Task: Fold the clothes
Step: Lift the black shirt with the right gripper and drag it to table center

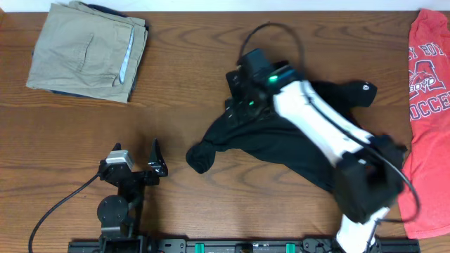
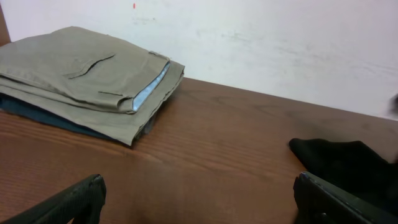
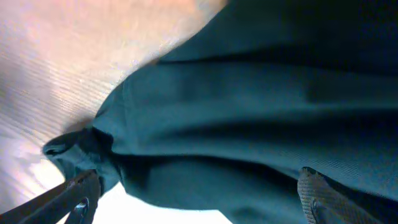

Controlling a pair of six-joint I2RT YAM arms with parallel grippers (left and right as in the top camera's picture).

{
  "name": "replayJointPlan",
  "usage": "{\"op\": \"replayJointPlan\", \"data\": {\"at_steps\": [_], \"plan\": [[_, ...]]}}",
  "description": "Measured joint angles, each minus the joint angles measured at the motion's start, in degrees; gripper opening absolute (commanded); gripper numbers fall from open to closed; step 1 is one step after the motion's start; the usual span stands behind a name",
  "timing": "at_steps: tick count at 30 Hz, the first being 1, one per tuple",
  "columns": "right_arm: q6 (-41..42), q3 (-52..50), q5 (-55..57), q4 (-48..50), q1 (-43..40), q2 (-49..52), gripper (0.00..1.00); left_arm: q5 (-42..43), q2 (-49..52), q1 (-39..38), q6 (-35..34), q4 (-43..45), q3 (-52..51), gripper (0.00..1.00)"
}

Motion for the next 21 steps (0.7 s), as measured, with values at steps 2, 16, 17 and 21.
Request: {"op": "replayJointPlan", "data": {"at_steps": [2,16,17,21], "plan": [[0.2,0.0,-0.4,1.1,1.7,2.5,0.99,0.0,0.0,0.0,0.0,0.0,0.0,0.98],[2.9,0.0,-0.4,4.9,9.4,9.6,0.01,0.0,0.0,0.0,0.0,0.0,0.0,0.98],[3.1,0.0,-0.5,5.5,10.1,9.7,0.01,0.0,0.0,0.0,0.0,0.0,0.0,0.98],[3.6,0.0,-1.9,7.5,13.5,9.9,0.01,0.0,0.0,0.0,0.0,0.0,0.0,0.98]]}}
